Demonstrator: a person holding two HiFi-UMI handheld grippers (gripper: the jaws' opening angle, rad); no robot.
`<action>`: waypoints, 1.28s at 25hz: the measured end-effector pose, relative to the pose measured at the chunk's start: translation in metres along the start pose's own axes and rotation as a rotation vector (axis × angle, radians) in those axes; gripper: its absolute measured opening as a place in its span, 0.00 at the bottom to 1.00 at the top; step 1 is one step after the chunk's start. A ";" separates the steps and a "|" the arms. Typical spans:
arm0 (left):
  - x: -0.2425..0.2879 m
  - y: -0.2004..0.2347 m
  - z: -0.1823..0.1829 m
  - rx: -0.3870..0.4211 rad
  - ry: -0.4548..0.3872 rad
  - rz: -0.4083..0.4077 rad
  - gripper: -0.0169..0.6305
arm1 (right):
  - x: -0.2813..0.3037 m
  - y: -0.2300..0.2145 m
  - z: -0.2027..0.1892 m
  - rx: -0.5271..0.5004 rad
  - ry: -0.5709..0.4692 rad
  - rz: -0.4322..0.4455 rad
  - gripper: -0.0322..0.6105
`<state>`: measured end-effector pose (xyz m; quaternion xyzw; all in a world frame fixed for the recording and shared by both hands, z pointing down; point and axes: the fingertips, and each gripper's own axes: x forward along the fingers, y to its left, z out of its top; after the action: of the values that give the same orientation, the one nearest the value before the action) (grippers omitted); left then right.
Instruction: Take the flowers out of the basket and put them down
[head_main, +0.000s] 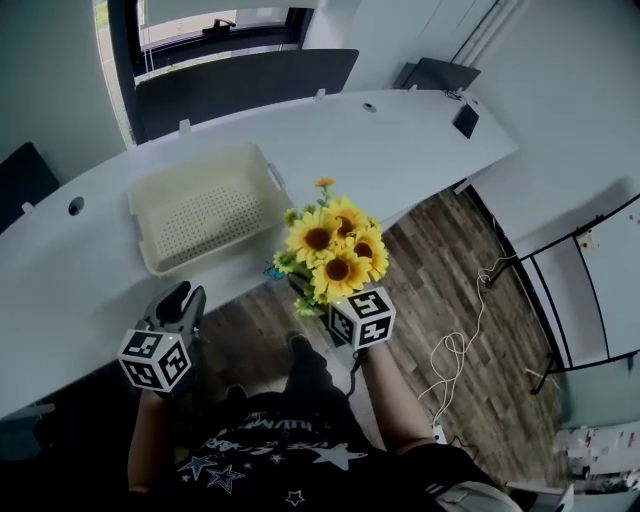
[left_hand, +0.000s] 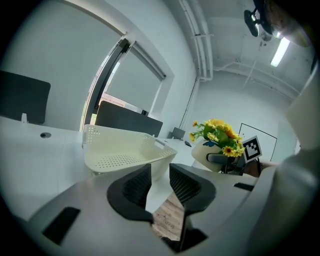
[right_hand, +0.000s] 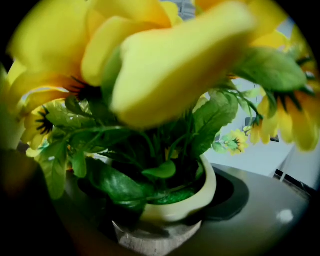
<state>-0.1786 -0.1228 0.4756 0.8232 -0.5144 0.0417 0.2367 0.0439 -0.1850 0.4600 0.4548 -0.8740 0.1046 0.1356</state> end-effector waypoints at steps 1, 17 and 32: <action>0.007 -0.002 0.000 -0.006 -0.004 0.012 0.20 | 0.005 -0.011 0.000 0.002 0.000 0.005 0.86; 0.158 -0.062 0.020 -0.019 -0.036 0.198 0.20 | 0.097 -0.201 -0.026 0.005 0.083 0.131 0.86; 0.175 -0.071 0.009 -0.059 -0.070 0.435 0.09 | 0.148 -0.239 -0.073 -0.095 0.172 0.263 0.86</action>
<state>-0.0374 -0.2461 0.4975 0.6864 -0.6890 0.0481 0.2279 0.1694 -0.4111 0.5920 0.3190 -0.9151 0.1188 0.2164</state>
